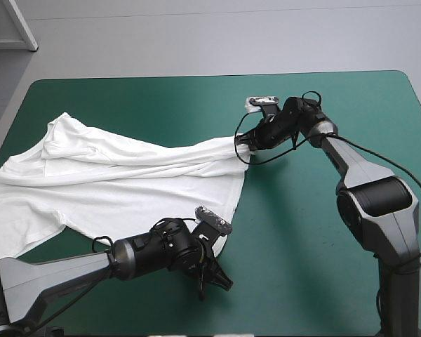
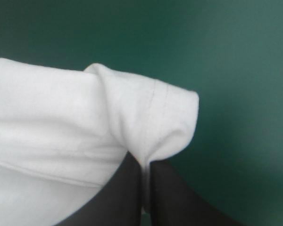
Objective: Fold the cloth
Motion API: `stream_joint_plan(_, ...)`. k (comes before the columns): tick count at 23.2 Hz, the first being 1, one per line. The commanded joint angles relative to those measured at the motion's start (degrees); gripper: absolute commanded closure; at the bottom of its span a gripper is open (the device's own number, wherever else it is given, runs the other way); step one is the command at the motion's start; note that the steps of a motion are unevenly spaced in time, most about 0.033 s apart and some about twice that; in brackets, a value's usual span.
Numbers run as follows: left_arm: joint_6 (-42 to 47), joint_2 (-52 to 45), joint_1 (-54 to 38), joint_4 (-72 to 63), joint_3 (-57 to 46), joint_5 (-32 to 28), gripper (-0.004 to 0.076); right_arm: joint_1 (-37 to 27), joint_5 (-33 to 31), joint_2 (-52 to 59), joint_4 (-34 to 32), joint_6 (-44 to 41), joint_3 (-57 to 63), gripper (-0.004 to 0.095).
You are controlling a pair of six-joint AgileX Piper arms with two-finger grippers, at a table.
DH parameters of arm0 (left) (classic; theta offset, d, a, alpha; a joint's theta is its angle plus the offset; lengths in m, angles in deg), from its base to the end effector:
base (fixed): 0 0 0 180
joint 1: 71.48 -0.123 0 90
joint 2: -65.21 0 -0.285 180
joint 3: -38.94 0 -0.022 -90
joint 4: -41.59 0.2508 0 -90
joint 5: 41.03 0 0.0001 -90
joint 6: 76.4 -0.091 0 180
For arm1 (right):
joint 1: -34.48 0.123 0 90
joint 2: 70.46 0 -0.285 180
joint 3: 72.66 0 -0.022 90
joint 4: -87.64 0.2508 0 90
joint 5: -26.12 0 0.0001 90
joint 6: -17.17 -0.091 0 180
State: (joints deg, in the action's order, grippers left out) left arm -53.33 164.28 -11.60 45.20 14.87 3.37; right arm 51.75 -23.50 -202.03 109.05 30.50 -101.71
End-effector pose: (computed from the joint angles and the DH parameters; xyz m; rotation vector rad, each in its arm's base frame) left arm 0.1473 -0.2459 0.1970 0.9849 2.7725 -0.1587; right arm 0.4529 0.1673 0.2275 -0.4726 2.5899 0.4795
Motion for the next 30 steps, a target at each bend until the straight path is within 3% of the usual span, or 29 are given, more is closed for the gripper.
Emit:
stream_joint_plan(1,1.24,1.47,1.47,-6.59,-1.93,0.64,0.0734,0.0,-1.11,7.85,-1.72,-1.8,-4.57,0.0925)
stream_joint_plan(5,4.58,-3.73,1.47,4.76,3.53,10.01,0.0734,0.0,-5.8,12.84,-2.42,-3.66,-10.55,0.0924)
stream_joint_plan(8,5.74,-12.59,1.47,21.16,17.57,23.44,0.0734,0.0,-7.68,19.02,-4.84,-8.05,-18.54,0.0924)
stream_joint_plan(11,1.73,-17.78,1.37,31.59,29.89,29.43,0.0734,0.0,-8.36,23.87,-10.36,-12.24,-25.0,0.0924)
stream_joint_plan(17,-13.97,-20.6,-0.33,40.02,58.12,29.43,0.0734,0.0,-8.81,32.82,-18.49,-16.29,-37.79,0.0924)
stream_joint_plan(22,-24.0,-17.17,-0.33,57.49,79.37,29.31,0.0734,0.0,-6.21,40.72,-21.74,-16.71,-42.4,0.0924)
stream_joint_plan(30,-29.48,-14.12,-0.33,60.3,95.21,23.36,0.0734,0.0,-3.38,48.31,-21.74,-16.04,-42.41,0.0924)
